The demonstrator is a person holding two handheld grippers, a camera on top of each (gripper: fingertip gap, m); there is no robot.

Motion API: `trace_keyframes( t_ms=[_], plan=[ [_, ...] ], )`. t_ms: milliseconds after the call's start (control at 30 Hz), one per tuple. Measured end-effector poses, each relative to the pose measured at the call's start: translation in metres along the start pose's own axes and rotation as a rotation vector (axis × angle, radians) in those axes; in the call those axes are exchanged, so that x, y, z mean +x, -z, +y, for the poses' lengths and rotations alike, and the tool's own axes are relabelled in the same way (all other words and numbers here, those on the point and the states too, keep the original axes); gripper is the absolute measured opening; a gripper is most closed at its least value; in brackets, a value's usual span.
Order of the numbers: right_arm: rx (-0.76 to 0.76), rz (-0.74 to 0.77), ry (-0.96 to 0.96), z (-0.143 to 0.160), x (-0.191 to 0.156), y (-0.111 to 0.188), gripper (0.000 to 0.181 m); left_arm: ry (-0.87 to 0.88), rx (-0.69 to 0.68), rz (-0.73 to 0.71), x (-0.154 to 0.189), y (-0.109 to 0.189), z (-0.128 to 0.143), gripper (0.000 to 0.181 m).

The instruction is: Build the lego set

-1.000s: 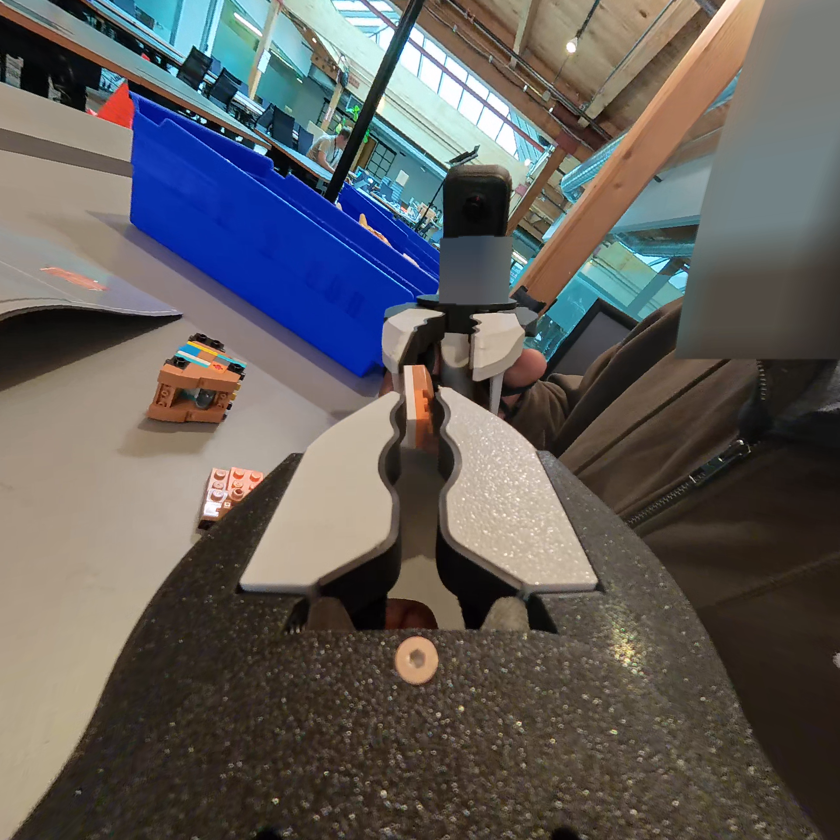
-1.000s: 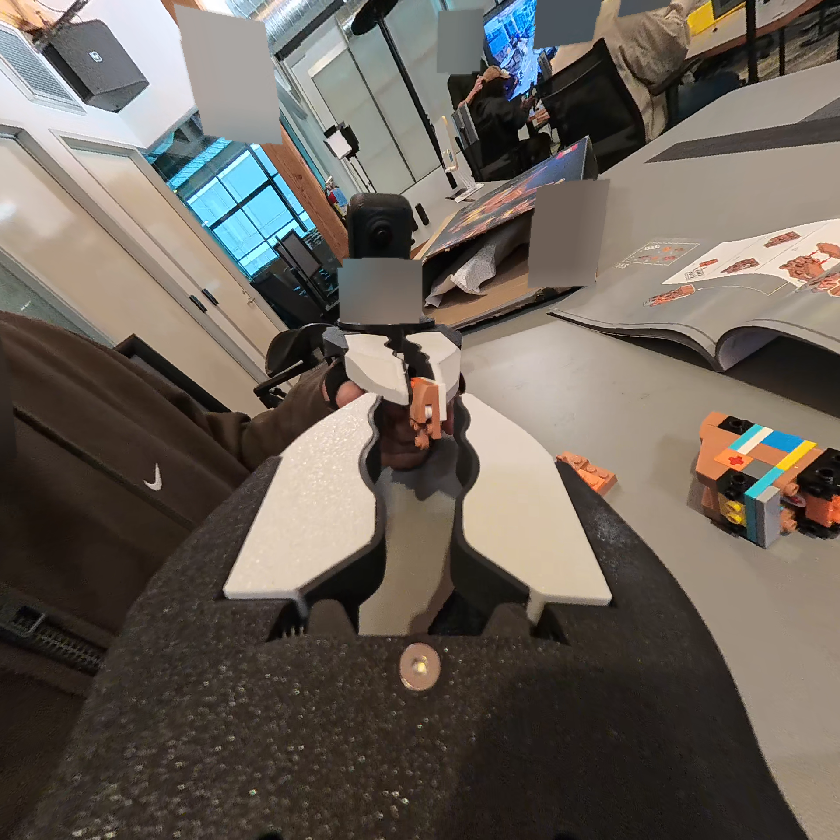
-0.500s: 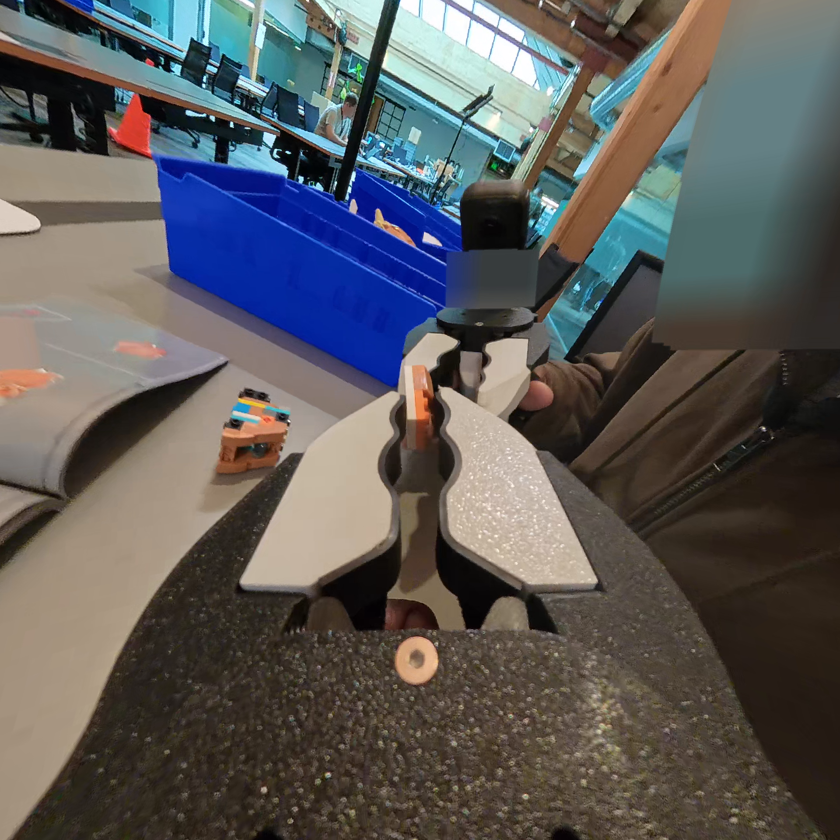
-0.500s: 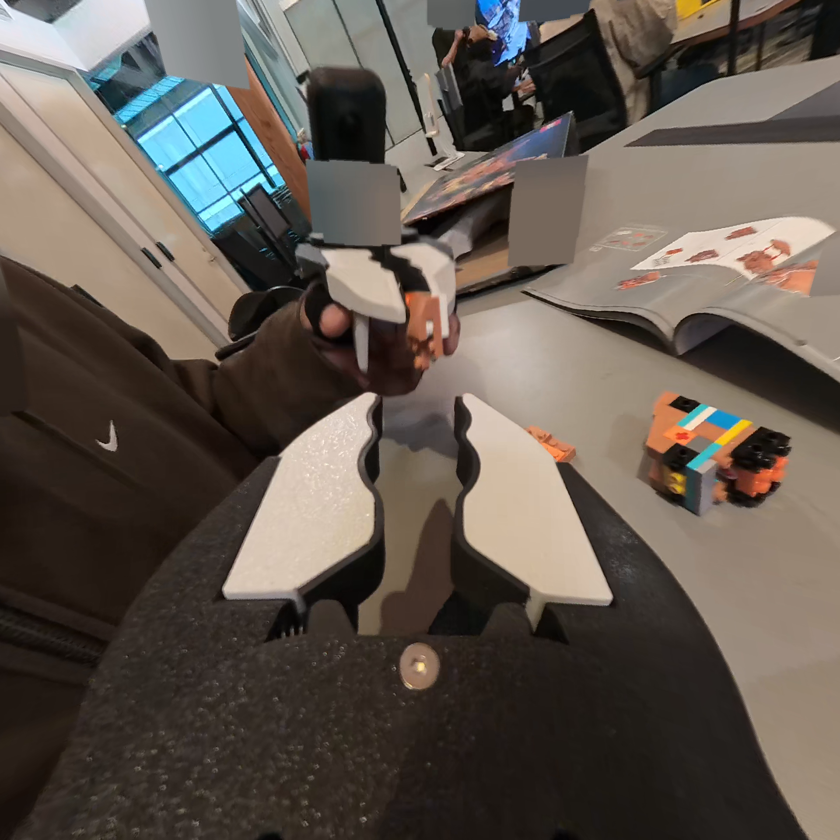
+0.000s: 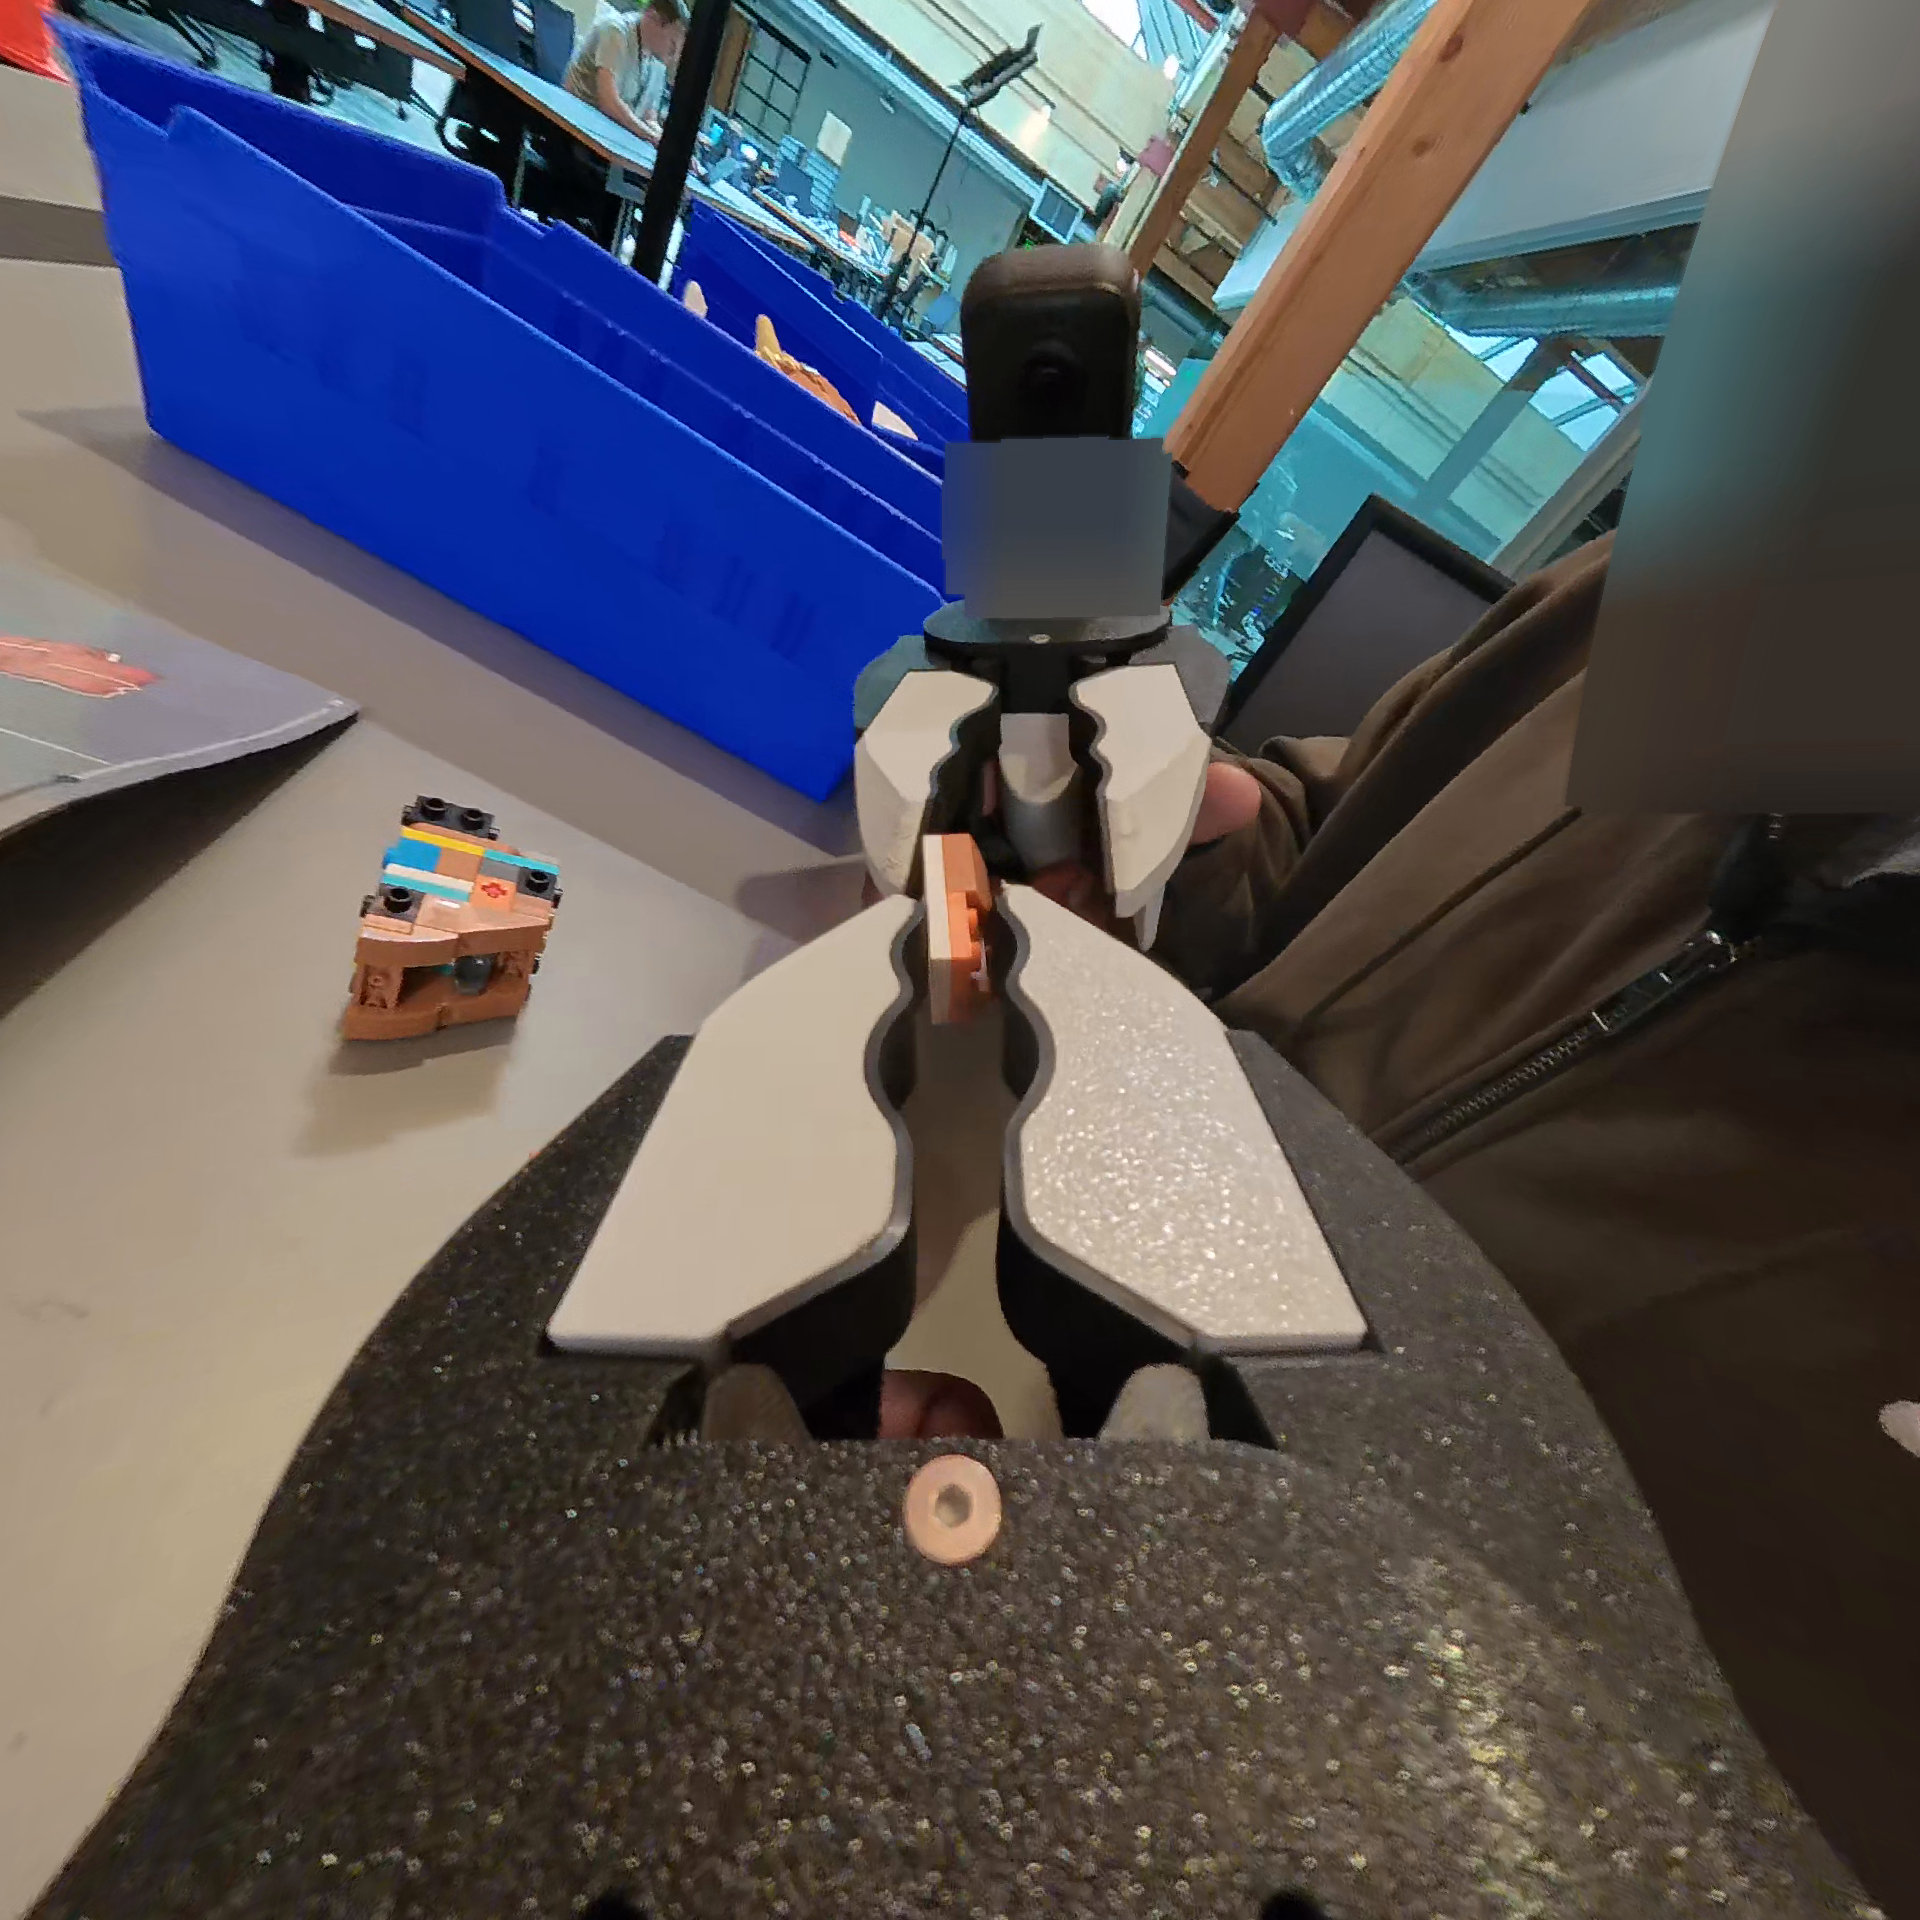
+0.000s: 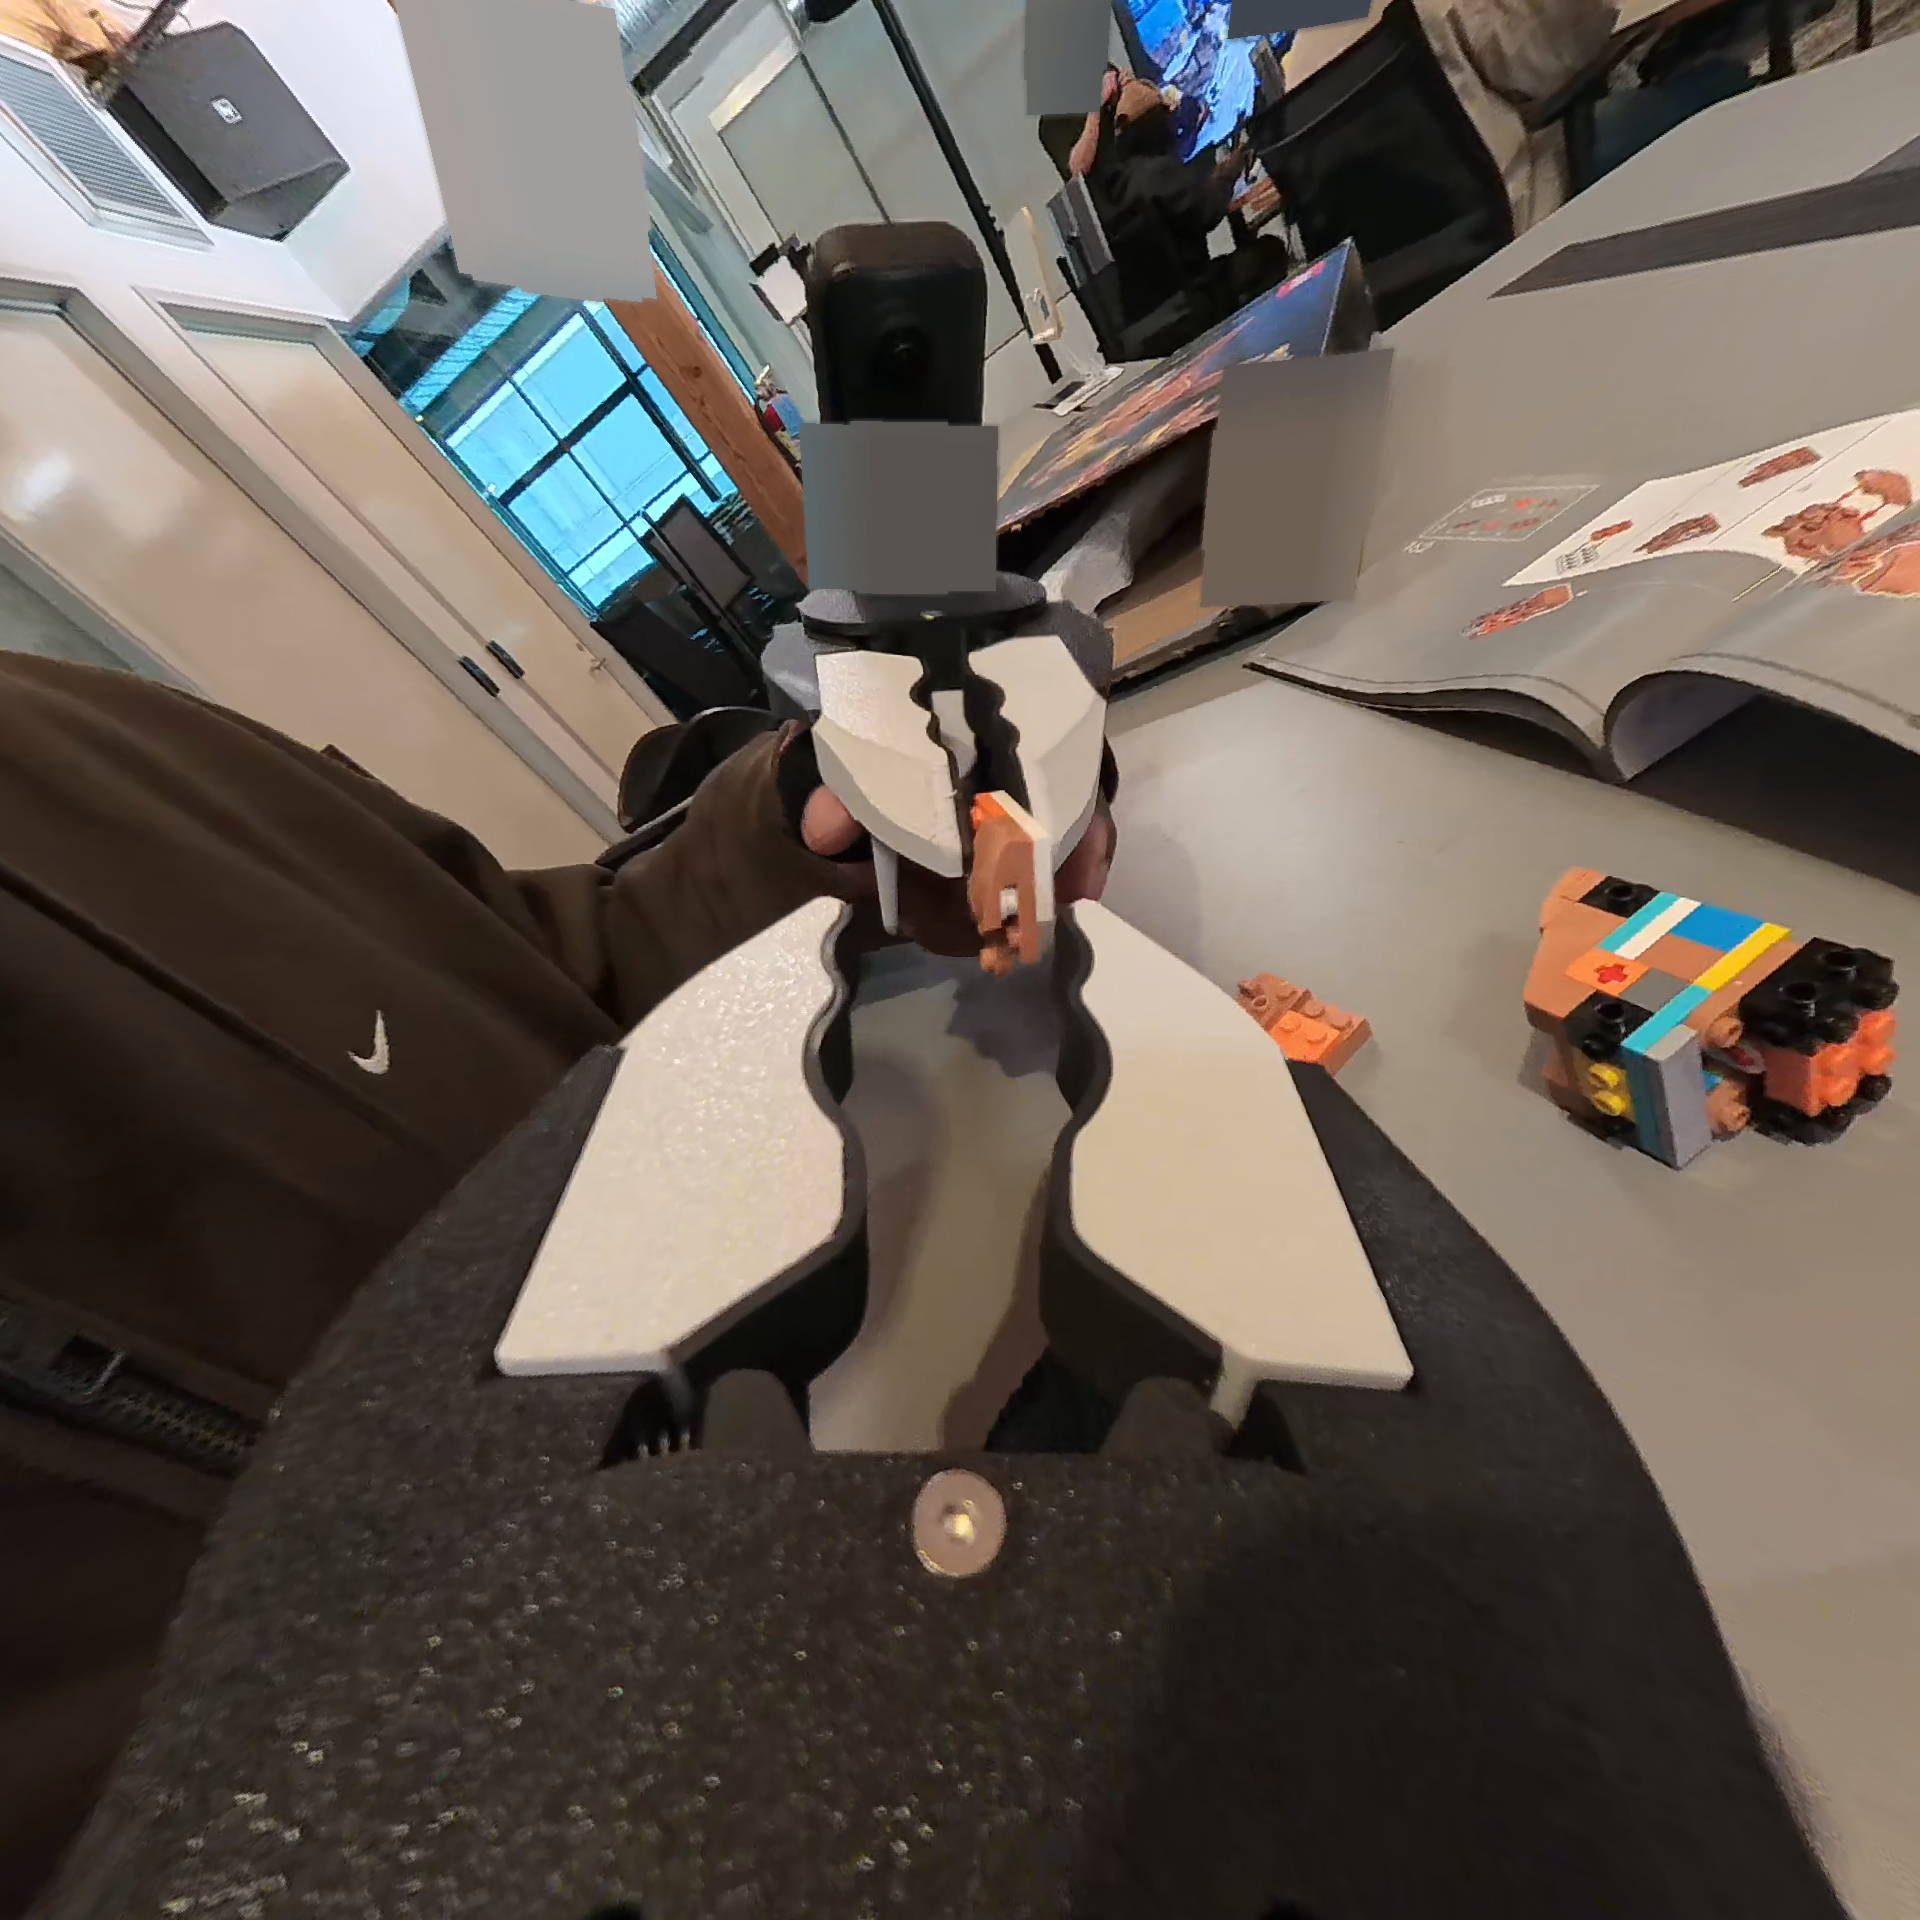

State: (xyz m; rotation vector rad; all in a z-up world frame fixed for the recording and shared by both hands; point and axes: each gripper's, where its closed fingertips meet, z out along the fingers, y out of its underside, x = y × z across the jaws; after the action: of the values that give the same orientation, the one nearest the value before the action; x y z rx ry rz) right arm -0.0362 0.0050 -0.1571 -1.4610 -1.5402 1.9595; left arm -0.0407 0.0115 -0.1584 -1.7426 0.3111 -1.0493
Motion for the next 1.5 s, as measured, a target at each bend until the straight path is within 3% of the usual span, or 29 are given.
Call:
trace_keyframes(
  t_ms=[167, 367, 533, 700, 900, 1133, 1500],
  plan=[
    [0.001, -0.004, -0.005, 0.0, -0.001, -0.001, 0.032, -0.03, -0.028, 0.045, 0.009, -0.004, 0.005, 0.011],
    [-0.003, -0.044, -0.056, 0.003, -0.002, 0.0, 0.012, -0.047, -0.035, 0.073, 0.014, -0.005, 0.007, 0.012],
    [0.013, -0.085, -0.148, 0.002, -0.002, 0.001, 0.012, -0.051, 0.001, 0.082, 0.014, -0.005, 0.004, 0.012],
    [0.042, -0.116, -0.185, -0.002, -0.007, 0.0, 0.012, -0.134, 0.043, 0.034, 0.012, -0.001, 0.0, 0.026],
    [0.072, -0.15, -0.222, -0.007, -0.013, 0.001, 0.011, -0.488, -0.01, -0.069, 0.015, 0.012, 0.009, 0.051],
    [0.074, -0.18, -0.277, -0.007, -0.019, -0.002, 0.011, -0.869, 0.062, -0.212, 0.022, 0.009, -0.003, 0.048],
    [0.069, -0.207, -0.335, -0.008, -0.023, -0.004, 0.011, -1.079, 0.022, -0.22, 0.03, 0.002, 0.006, 0.043]
  ],
)
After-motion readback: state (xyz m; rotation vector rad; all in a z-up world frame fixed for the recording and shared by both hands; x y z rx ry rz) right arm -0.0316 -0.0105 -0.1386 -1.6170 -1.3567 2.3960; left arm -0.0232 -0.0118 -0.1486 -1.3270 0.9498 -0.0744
